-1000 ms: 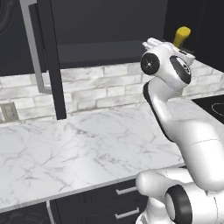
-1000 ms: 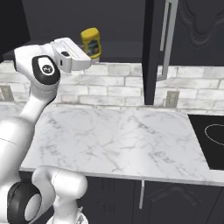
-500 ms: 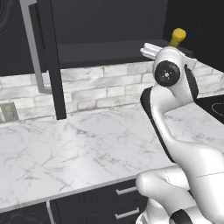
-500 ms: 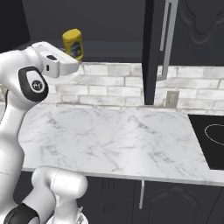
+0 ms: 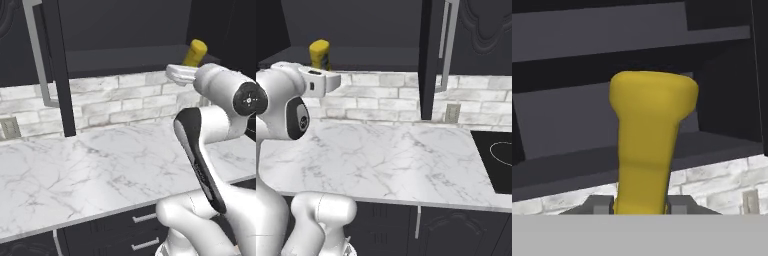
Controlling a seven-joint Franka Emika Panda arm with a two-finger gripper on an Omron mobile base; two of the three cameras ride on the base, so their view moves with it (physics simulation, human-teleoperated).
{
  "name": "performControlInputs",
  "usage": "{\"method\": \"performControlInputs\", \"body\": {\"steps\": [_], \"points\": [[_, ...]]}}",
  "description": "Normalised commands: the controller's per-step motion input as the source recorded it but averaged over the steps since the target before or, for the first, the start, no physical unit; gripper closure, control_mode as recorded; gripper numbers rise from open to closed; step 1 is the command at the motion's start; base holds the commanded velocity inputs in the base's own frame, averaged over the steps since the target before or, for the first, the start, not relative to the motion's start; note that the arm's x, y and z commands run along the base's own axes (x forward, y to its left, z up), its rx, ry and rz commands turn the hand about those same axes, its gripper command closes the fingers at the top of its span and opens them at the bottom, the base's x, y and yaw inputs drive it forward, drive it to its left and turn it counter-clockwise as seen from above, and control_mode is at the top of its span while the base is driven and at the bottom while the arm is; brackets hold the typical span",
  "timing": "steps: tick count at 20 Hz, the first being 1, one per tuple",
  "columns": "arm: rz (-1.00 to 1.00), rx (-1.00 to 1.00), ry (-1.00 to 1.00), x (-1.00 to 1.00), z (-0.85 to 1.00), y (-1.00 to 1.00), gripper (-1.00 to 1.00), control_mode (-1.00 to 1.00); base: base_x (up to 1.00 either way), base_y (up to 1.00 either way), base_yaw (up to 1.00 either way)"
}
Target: Move the shaker and mustard from the cabinet to the dining counter.
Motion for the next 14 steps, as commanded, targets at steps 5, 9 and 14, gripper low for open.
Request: {"method": "performControlInputs", "body": {"steps": [5,9,14], "points": [[0.41,-0.17,0.17,-0.61,0.0,0.13,1.0,-1.0,0.0,0.0,0.0],[0.18,-0.14,0.19,-0.55,0.0,0.06,1.0,-1.0,0.0,0.0,0.0],[-0.02,-0.06,0.04,-0.43,-0.1,0.14,1.0,-1.0,0.0,0.0,0.0]]}}
